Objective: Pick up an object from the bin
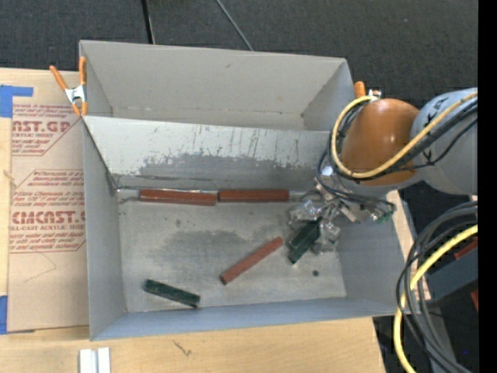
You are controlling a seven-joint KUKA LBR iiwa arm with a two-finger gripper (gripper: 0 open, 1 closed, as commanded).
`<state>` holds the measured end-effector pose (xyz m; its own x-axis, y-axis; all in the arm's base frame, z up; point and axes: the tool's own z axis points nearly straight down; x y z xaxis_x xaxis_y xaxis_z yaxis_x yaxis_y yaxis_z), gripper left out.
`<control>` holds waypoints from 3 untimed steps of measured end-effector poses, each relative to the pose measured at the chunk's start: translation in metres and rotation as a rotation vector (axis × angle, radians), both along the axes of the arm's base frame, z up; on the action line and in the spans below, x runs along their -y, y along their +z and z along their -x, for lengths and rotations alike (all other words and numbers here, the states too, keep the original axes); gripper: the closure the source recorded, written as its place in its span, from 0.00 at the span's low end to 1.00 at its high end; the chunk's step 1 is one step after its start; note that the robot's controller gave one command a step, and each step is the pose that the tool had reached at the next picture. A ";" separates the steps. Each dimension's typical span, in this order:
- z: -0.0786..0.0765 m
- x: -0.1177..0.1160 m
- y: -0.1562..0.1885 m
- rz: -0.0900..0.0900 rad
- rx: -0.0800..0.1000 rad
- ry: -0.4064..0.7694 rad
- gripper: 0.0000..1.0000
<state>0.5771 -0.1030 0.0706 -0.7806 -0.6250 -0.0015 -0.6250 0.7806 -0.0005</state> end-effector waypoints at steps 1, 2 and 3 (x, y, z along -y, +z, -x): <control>0.000 0.000 0.000 0.000 0.000 0.000 1.00; 0.000 0.000 0.001 0.000 -0.001 0.000 1.00; 0.001 -0.001 0.005 -0.001 -0.004 0.000 1.00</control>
Offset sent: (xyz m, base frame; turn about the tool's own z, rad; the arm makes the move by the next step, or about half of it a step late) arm 0.0001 0.0001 0.0054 0.0000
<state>0.5759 -0.1025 0.0761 -0.7804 -0.6253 0.0014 -0.6253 0.7804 0.0026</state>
